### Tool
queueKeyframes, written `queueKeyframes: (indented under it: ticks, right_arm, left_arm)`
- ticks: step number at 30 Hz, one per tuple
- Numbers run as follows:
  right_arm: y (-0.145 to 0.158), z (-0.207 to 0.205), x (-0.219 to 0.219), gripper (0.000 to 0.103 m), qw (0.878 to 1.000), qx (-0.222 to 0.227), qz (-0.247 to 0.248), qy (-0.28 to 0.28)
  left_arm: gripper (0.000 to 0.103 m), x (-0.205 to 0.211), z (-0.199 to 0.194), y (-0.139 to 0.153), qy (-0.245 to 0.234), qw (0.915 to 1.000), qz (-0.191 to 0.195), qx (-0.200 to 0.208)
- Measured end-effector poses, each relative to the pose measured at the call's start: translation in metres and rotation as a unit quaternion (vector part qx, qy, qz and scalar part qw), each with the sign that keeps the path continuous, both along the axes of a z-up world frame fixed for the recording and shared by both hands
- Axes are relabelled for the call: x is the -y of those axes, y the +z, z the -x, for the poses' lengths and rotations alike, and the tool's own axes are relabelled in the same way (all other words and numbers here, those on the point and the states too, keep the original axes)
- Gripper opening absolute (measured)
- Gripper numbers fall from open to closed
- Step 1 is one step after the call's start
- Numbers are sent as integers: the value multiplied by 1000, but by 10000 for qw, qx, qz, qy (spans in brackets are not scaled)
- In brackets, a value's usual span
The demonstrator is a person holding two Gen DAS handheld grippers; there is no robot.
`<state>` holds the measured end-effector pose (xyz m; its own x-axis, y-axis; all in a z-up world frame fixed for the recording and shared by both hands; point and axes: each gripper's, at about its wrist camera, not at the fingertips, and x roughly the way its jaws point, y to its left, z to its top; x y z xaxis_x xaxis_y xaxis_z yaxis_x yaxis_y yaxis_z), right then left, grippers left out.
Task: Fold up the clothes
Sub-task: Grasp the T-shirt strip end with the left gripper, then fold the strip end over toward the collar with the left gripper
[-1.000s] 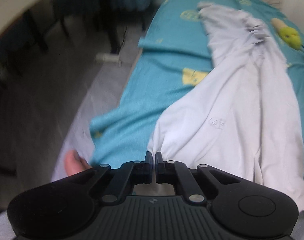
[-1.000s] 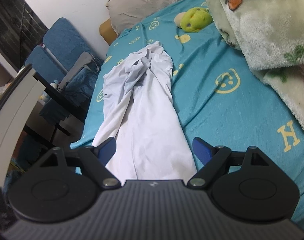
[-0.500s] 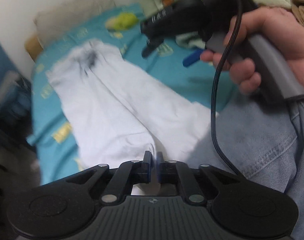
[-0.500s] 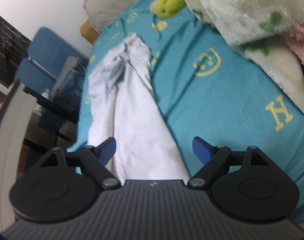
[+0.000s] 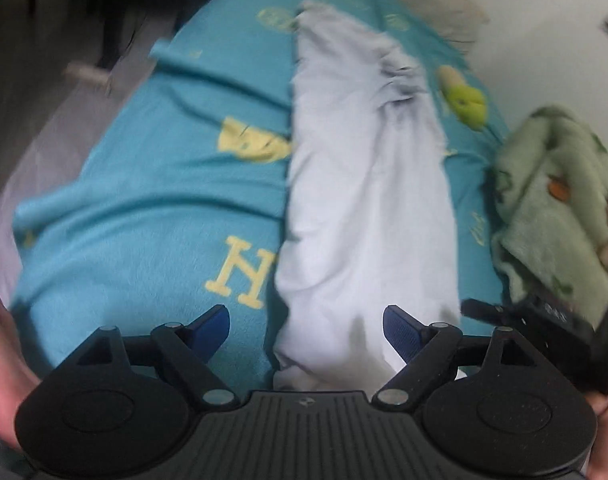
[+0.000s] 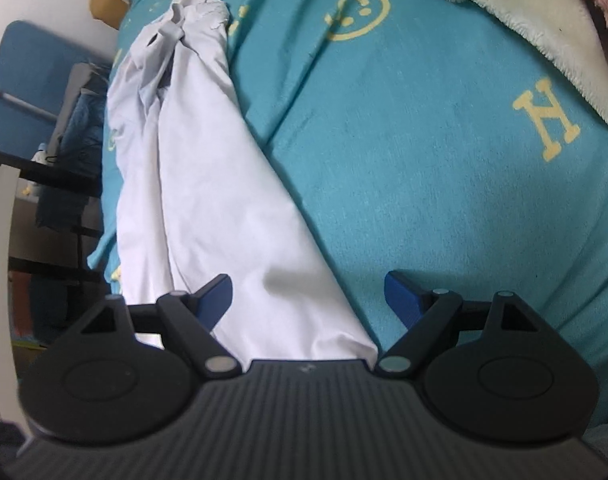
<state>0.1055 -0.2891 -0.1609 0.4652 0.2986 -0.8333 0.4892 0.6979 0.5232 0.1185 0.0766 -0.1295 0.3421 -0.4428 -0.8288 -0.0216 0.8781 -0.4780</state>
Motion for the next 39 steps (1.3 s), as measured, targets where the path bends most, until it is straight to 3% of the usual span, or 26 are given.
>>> queueKeyframes:
  ticks: [4,9,11,14,15,16,17,18,20,23,29,33,39]
  right_arm:
    - [0,-2,-11,85,9990,-278,137,320]
    - [0,6,-28,86,9947,-561,40,860]
    - [1,10,-34,83,9924,-663,0,1038]
    - [3,14,-55,80,9809,-818,221,1750]
    - [4,15,-62,73,9762,-849,307,1970]
    - [5,17,-67,70,9733,-849,427,2090]
    - [6,19,-70,56,9708,-855,543,2175]
    - [7,20,-71,32,9701,-877,646,2168]
    - [10,22,-71,11,9696,-823,787,2164]
    - [27,28,-68,8,9743,-444,879,2027]
    - [93,47,-38,7,9876,746,332,1342]
    - [150,65,-20,7,9816,1537,132,1123]
    - [209,100,-7,7,9666,2306,106,1113]
  left_arm:
    - [84,13,-2,-14,-433,9981,138,-413]
    - [73,22,8,-15,-812,9950,83,-574]
    - [60,24,12,-14,-892,9942,37,-603]
    - [43,25,18,-11,-999,9932,-60,-603]
    - [39,25,20,-9,-999,9933,-131,-557]
    - [27,25,22,-6,-975,9937,-208,-515]
    - [21,24,25,-4,-958,9940,-248,-468]
    - [18,22,27,1,-945,9945,-223,-389]
    - [12,18,33,12,-916,9955,-137,-210]
    - [9,4,43,33,-687,9974,89,212]
    - [8,-15,54,104,-133,9937,660,901]
    - [7,-20,57,156,121,9872,914,1303]
    - [7,-23,89,222,151,9764,1163,1811]
